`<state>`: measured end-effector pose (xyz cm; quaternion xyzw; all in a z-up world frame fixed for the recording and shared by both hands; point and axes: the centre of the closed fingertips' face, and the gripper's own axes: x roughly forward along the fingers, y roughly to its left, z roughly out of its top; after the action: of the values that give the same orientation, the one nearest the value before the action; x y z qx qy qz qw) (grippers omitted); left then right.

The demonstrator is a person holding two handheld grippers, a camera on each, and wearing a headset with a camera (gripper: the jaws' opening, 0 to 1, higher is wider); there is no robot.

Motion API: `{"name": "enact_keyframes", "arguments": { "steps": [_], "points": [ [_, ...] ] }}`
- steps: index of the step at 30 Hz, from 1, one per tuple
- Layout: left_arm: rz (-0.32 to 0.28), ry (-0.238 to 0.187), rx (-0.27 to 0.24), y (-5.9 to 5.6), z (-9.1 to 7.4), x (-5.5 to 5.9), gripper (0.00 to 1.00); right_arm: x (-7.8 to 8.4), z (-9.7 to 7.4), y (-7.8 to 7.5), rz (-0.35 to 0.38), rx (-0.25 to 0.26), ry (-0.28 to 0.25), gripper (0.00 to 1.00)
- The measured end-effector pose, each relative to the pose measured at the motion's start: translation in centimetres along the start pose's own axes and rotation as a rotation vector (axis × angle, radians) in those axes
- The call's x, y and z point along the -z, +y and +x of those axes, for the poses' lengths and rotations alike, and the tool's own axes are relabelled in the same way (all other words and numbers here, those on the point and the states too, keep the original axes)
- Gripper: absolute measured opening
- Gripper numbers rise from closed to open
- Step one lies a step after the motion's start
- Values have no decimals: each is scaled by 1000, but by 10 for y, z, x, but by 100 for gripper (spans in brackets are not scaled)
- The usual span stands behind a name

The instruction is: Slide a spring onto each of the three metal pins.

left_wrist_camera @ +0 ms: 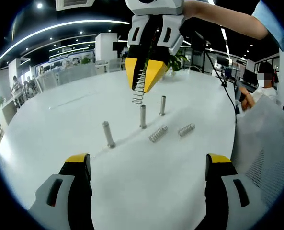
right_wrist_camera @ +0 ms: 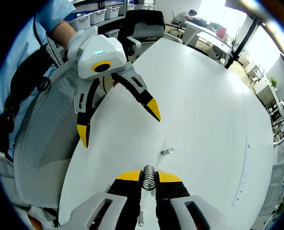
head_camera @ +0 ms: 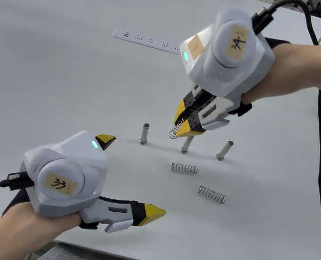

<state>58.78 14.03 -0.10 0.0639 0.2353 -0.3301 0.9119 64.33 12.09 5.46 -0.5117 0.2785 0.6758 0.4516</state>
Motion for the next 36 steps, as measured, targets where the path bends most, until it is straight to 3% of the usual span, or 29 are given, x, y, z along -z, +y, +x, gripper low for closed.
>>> {"name": "enact_keyframes", "arguments": {
  "steps": [10,16,20,36],
  "points": [
    [-21,6,-15,2,0,7,99,-13,7,-19,-52,-32,55,7],
    [-21,24,-39,10,-1,12,99,-19,17,-27,-101,-43,101,7],
    [-35,20,-50,12,-2,12,99,-23,25,-33,-111,-53,105,7],
    [-50,43,-43,11,-2,18,99,-25,37,-30,-138,-107,155,7]
  ]
}}
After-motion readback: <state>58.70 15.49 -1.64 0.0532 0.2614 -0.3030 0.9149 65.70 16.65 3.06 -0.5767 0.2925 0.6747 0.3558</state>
